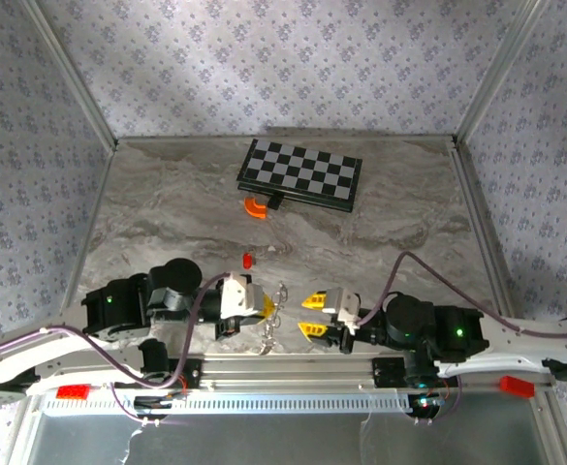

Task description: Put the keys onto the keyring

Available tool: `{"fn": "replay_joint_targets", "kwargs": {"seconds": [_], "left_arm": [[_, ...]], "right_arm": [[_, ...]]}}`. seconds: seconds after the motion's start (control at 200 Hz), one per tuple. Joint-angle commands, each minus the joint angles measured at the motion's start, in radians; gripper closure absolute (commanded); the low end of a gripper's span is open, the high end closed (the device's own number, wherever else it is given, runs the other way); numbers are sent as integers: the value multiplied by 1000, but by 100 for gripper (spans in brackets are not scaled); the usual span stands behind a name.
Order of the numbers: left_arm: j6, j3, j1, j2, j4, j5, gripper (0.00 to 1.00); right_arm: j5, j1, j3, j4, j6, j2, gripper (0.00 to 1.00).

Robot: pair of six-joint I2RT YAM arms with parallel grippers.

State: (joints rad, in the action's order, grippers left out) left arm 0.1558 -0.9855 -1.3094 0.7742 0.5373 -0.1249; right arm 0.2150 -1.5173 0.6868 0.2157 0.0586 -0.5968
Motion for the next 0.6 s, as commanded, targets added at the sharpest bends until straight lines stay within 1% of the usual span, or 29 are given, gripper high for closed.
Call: {"fn": "replay_joint_targets", "kwargs": {"seconds": [0.0, 0.1, 0.245, 0.475, 0.595], "left_arm": [[28, -41, -7, 11, 32, 21, 100], [27, -35, -7, 13, 33, 18, 100], [25, -24, -8, 29, 40, 18, 100], [35, -14, -7, 49, 43, 25, 100], [38, -12, -8, 59, 45, 21, 100]], "right_arm": [[22, -5, 44, 61, 27, -34, 62], [-6, 2, 67, 86, 33, -47, 65], [-51, 22, 75, 78, 34, -75, 65], [-130, 57, 48, -45, 31, -116, 67], [-167, 85, 44, -72, 33, -129, 68]]}}
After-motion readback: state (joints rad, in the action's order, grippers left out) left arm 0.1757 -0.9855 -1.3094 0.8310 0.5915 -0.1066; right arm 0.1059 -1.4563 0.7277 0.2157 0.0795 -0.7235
